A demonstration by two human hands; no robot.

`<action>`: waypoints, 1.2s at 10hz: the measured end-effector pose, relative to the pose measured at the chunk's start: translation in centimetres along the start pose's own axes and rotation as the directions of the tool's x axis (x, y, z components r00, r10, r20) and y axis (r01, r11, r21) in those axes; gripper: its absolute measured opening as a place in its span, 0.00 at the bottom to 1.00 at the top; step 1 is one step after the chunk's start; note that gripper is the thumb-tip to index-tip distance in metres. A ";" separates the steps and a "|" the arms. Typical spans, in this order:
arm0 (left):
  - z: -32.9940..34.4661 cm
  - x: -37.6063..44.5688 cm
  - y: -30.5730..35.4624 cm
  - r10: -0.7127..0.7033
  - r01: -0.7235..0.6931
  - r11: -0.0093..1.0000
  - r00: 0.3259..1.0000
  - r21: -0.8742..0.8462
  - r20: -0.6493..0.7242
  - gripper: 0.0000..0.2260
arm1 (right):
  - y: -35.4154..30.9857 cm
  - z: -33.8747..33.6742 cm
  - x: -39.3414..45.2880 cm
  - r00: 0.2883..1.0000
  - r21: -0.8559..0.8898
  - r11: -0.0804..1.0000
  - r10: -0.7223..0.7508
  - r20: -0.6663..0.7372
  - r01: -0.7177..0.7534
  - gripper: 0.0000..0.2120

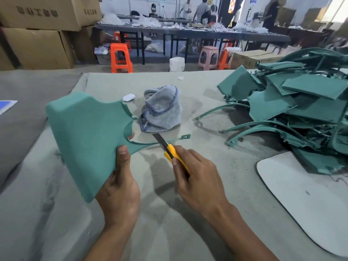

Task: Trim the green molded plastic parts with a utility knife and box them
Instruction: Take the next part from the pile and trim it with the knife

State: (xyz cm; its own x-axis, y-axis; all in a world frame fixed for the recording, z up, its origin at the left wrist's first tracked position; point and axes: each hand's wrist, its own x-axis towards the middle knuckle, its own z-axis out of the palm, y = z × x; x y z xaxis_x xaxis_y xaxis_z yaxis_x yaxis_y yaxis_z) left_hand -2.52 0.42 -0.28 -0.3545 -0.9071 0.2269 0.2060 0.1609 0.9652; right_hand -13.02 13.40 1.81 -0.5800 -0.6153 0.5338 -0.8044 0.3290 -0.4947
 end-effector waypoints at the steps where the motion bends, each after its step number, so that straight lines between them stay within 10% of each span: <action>1: 0.4 0.5 0.1 0.163 -0.169 0.983 0.984 -0.078 -0.072 0.16 | 0.9 0.2 0.3 0.999 -0.047 0.998 0.050 -0.011 -0.050 0.19; 4: 1.2 1.0 -0.4 0.178 -0.210 0.963 0.966 -0.171 -0.186 0.16 | 2.8 -1.0 1.3 0.913 0.097 0.987 0.154 -0.377 -0.127 0.07; 6: 1.4 0.4 0.5 0.168 -0.211 0.927 0.973 -0.310 -0.160 0.17 | 3.4 -1.9 2.0 0.820 0.612 0.663 0.571 -0.040 -0.432 0.13; 10: 1.8 0.2 0.6 0.125 -0.048 0.945 0.967 -0.324 0.223 0.14 | 3.8 -1.0 2.2 0.727 0.864 0.239 0.660 0.190 -0.443 0.05; 12: 1.6 -0.3 0.5 0.194 -0.134 0.976 0.894 -0.171 0.404 0.27 | 3.3 -0.2 1.7 0.793 0.844 0.248 0.535 0.290 -0.476 0.02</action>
State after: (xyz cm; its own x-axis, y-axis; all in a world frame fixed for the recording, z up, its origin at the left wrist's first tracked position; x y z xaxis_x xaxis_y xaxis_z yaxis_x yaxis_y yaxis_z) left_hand -3.74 1.39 0.38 -0.6452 -0.6231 0.4421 0.4048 0.2119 0.8895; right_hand -16.71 13.60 1.21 -0.8533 -0.5198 -0.0403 0.1850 -0.2296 -0.9555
